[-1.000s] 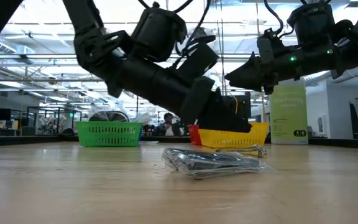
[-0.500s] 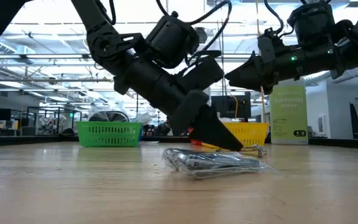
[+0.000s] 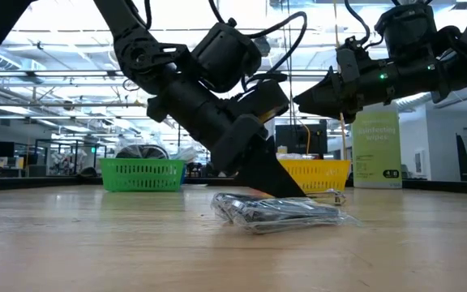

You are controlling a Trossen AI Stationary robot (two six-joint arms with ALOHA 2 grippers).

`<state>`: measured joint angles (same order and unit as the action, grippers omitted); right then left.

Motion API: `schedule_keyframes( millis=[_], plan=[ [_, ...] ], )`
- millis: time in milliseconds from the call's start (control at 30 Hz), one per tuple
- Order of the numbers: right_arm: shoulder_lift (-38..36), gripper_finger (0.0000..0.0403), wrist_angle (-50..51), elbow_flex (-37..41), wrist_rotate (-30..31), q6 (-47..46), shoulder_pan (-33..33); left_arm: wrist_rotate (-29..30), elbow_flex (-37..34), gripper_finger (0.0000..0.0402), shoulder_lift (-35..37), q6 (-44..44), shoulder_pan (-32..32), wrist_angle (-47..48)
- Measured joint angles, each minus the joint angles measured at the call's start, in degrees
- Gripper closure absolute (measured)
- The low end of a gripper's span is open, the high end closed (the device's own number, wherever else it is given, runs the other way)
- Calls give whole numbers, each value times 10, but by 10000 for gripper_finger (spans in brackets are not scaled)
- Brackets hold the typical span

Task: Pick & Place Travel size toiletries
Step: Put the nail cutter into the yellow bin

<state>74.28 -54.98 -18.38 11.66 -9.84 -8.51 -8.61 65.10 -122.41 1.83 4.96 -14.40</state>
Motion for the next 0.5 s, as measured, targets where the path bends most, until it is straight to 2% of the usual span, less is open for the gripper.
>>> schedule_keyframes(
  millis=[333,500],
  plan=[
    [0,232,4,0,0,0,0,-9,-1,179,-1,26,17,0],
    [0,232,4,0,0,0,0,-1,-2,226,-1,36,22,-6]
  ],
)
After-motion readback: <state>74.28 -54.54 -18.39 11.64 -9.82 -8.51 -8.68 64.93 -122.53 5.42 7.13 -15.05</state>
